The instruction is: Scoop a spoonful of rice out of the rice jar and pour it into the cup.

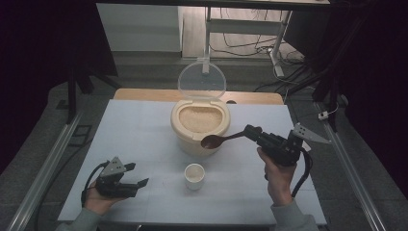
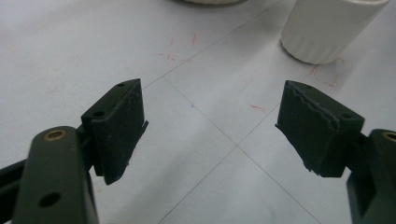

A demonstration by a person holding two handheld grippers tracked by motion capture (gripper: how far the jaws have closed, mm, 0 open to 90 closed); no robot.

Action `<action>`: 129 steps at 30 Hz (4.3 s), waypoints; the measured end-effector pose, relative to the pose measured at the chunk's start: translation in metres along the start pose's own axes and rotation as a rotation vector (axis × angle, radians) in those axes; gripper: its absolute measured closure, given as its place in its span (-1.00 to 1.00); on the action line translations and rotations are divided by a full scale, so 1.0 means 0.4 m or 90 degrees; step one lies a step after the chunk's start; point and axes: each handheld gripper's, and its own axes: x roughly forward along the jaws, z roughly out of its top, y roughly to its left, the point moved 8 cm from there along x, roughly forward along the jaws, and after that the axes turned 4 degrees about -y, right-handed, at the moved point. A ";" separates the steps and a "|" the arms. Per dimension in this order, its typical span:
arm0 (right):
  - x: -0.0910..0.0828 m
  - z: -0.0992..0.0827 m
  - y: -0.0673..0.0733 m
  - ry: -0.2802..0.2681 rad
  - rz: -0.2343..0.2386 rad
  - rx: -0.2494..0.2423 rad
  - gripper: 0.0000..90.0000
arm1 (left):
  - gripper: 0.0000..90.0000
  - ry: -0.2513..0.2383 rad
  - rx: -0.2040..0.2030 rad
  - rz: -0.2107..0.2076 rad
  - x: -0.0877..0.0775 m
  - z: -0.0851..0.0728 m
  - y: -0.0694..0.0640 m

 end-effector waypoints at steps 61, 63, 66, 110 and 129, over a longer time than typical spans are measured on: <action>0.244 -0.080 -0.218 0.110 -0.221 0.020 0.85 | -0.55 0.025 -0.003 -0.006 0.027 -0.008 0.000; 0.242 -0.081 -0.222 0.108 -0.222 0.032 0.85 | -0.55 0.024 -0.004 -0.006 0.026 -0.008 0.000; 0.237 -0.083 -0.230 0.104 -0.224 0.068 0.84 | -0.55 0.023 -0.005 -0.006 0.026 -0.007 0.001; 0.165 -0.064 -0.275 0.032 -0.169 0.380 0.85 | -0.54 0.025 0.002 -0.003 0.028 -0.005 0.002; 0.150 -0.057 -0.285 0.012 -0.151 0.422 0.85 | -0.53 0.027 0.006 0.000 0.030 -0.006 0.003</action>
